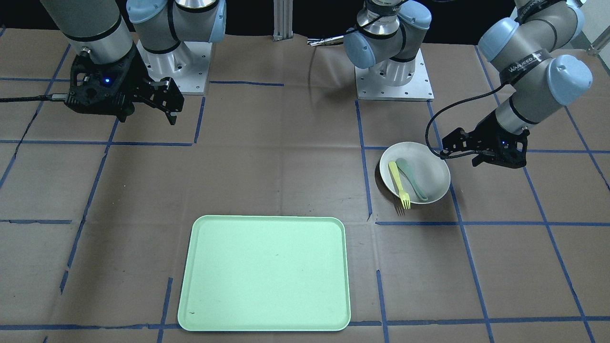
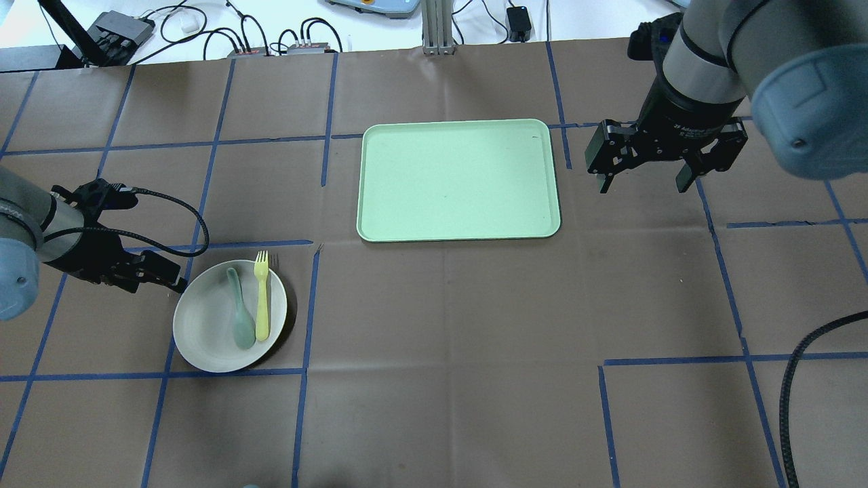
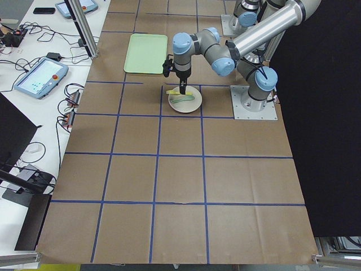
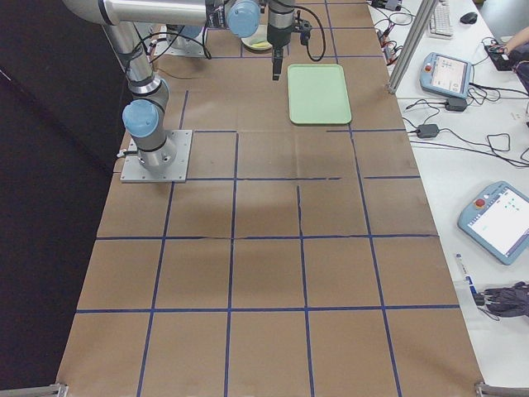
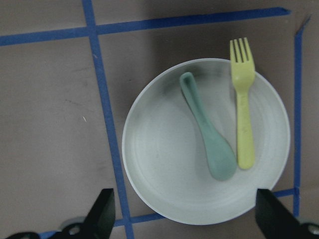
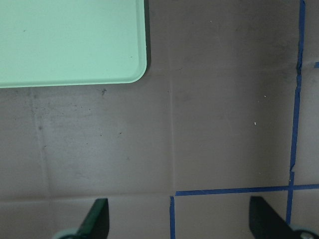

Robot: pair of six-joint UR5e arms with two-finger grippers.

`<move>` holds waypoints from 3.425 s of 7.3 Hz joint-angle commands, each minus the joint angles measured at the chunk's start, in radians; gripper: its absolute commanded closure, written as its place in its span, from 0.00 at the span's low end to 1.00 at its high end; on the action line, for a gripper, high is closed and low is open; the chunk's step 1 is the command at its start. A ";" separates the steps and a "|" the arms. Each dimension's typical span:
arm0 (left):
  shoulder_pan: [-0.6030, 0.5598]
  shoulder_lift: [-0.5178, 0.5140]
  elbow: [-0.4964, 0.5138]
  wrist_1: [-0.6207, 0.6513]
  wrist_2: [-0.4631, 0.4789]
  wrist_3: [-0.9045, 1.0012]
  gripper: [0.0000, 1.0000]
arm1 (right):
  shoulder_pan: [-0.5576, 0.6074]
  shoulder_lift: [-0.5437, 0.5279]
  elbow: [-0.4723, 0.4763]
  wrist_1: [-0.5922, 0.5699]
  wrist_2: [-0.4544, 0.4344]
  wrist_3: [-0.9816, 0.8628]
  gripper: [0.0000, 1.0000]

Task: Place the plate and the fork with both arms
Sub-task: 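Lower the left gripper to the rim of the white plate, then grip the plate rim with the left gripper and lift it, then carry the plate with the left gripper onto the green tray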

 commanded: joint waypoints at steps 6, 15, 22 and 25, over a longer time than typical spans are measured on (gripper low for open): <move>0.061 -0.183 -0.011 0.123 -0.076 0.068 0.40 | 0.000 0.000 0.003 -0.003 0.000 0.000 0.00; 0.040 -0.137 0.000 0.097 -0.085 0.049 0.97 | 0.000 0.000 0.003 -0.003 0.000 0.000 0.00; -0.420 -0.355 0.430 0.018 -0.222 -0.191 1.00 | 0.000 0.000 0.003 -0.003 0.000 0.000 0.00; -0.581 -0.555 0.668 -0.033 -0.198 -0.211 1.00 | 0.000 0.000 0.003 -0.003 0.000 0.000 0.00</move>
